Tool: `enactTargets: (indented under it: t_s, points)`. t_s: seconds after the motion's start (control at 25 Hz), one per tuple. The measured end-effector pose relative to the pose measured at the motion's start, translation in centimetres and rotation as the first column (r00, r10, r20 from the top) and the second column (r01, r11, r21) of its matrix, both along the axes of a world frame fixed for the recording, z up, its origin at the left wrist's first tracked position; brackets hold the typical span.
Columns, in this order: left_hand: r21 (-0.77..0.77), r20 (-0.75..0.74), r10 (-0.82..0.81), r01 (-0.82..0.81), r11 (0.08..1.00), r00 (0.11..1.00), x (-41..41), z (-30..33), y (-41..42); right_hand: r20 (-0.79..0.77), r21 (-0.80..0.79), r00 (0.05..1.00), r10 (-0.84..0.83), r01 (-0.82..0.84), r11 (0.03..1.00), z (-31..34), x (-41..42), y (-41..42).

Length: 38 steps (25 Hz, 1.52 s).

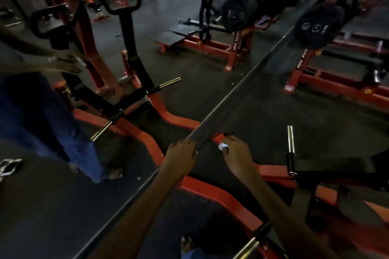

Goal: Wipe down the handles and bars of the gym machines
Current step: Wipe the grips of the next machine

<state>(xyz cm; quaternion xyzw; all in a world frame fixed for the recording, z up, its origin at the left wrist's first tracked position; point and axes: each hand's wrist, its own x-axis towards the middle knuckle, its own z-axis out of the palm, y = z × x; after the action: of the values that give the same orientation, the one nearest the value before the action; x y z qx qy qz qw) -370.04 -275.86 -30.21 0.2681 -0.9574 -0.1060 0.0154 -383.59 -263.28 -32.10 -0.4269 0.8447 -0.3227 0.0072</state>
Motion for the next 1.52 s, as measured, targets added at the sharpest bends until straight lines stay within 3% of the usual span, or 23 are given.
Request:
enactTargets:
  t_s: [0.12,0.36,0.48,0.68,0.84,0.92,1.0,1.2,1.28,1.32,1.44,1.52]
  points:
    - [-0.028,0.026,-0.136,0.136,0.99,0.99,-5.2,0.2,-4.7,0.02,0.068,0.991,-0.132,0.131,0.989,-0.1,-3.5,-3.2]
    - [0.006,-0.05,-0.414,0.415,0.91,0.909,-14.7,0.2,-8.7,0.013,0.038,0.935,-0.355,0.354,0.934,1.5,-9.5,-5.0]
    - [-0.017,-0.064,-0.601,0.601,0.799,0.797,-20.9,0.3,-8.1,-0.004,-0.018,0.848,-0.53,0.53,0.848,2.2,-11.6,-3.6]
    - [-0.063,-0.163,-0.835,0.839,0.541,0.526,-27.6,1.4,-3.8,0.0,-0.06,0.574,-0.819,0.817,0.573,3.2,-11.6,0.6]
    - [-0.074,-0.301,-0.93,0.967,0.245,0.212,-30.1,2.9,1.7,-0.001,-0.035,0.366,-0.931,0.93,0.366,5.1,-8.7,4.7]
    - [-0.084,-0.396,-0.917,0.992,0.098,0.057,-31.2,3.4,5.3,0.027,-0.05,0.247,-0.969,0.968,0.246,6.9,-7.4,6.6]
    - [-0.069,-0.469,-0.882,0.998,-0.001,-0.034,-31.9,5.0,9.0,0.009,-0.122,0.135,-0.991,0.984,0.133,9.1,-6.3,8.2]
    - [-0.186,-0.64,-0.73,0.97,-0.159,-0.243,-33.6,10.4,17.3,-0.136,-0.475,-0.109,-0.985,0.879,-0.032,16.4,-4.4,11.5]
    - [-0.239,-0.636,-0.696,0.943,-0.233,-0.333,-34.4,11.9,20.7,-0.261,-0.514,-0.213,-0.941,0.856,-0.051,18.6,-5.0,14.4]
    - [-0.257,-0.633,-0.682,0.93,-0.262,-0.367,-34.9,12.5,22.4,-0.327,-0.438,-0.192,-0.925,0.898,-0.031,19.1,-5.5,16.0]
    - [-0.308,-0.597,-0.635,0.871,-0.384,-0.491,-35.5,12.7,26.0,-0.502,-0.015,0.078,-0.861,0.995,0.098,17.3,-5.0,17.8]
    - [-0.369,-0.552,-0.588,0.805,-0.464,-0.591,-35.1,12.0,27.5,-0.607,0.027,0.157,-0.779,0.984,0.177,14.8,-1.8,18.0]
